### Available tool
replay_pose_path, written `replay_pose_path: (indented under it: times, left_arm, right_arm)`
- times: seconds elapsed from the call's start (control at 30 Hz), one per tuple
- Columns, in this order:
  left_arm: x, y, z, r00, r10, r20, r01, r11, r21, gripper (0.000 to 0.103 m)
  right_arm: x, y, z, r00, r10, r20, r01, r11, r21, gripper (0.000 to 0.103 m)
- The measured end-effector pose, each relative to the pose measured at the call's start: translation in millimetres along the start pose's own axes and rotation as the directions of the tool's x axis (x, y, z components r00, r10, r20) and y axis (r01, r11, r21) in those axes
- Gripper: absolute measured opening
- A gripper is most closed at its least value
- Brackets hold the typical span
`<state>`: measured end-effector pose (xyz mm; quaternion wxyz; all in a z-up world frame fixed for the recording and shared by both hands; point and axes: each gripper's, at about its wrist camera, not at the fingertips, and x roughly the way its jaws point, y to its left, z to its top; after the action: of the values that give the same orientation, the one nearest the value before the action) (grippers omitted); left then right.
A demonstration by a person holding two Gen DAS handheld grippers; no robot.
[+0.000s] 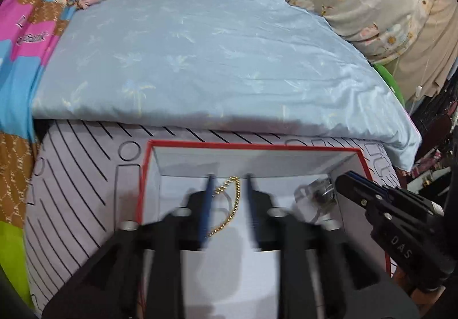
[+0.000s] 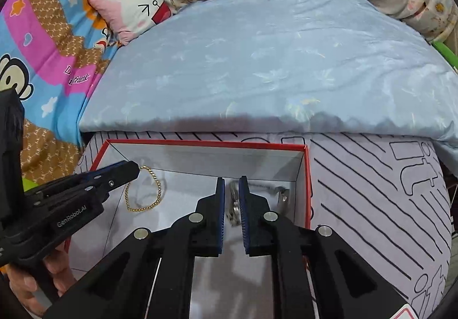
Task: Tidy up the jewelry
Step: 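Carry both bracelets into the red box and open both tools, then grasp the yellow bead bracelet with the left tool while the right tool grasps the dark bead bracelet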
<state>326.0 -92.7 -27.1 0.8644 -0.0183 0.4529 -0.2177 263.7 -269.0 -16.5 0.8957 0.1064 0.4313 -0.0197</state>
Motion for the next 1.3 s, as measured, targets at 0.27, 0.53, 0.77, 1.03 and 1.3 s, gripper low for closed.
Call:
replay_pose_path:
  times: [0.27, 0.53, 0.77, 1.03, 1.3]
  left_arm:
    - [-61.6, -2.2, -7.7, 0.985, 0.107, 0.137, -0.111, 0.993, 0.025, 0.061]
    - [-138.7, 11.8, -72.5, 0.966, 0.195, 0.17, -0.204, 0.978, 0.036, 0.067]
    - [-163.7, 18.8, -158.0, 0.975, 0.209, 0.068, -0.213, 0.976, 0.054, 0.069]
    - [-158.4, 7.2, -232.0, 0.983, 0.176, -0.051, -0.172, 0.983, 0.07, 0.069]
    - [-139.5, 0.9, -259.9, 0.981, 0.156, -0.114, -0.148, 0.986, 0.071, 0.069]
  right_arm:
    - [-79.5, 2.3, -19.1, 0.992, -0.023, 0.124, 0.024, 1.0, -0.009, 0.034]
    - [-149.8, -6.5, -100.5, 0.991, -0.078, 0.106, 0.076, 0.997, 0.018, 0.035]
    - [-170.5, -0.6, -181.5, 0.986, -0.168, 0.021, 0.168, 0.986, -0.012, 0.035]
    - [-162.8, -9.9, -236.8, 0.983, -0.167, -0.08, 0.172, 0.983, 0.064, 0.035]
    - [-146.6, -15.4, -245.6, 0.98, -0.172, -0.104, 0.181, 0.98, 0.082, 0.032]
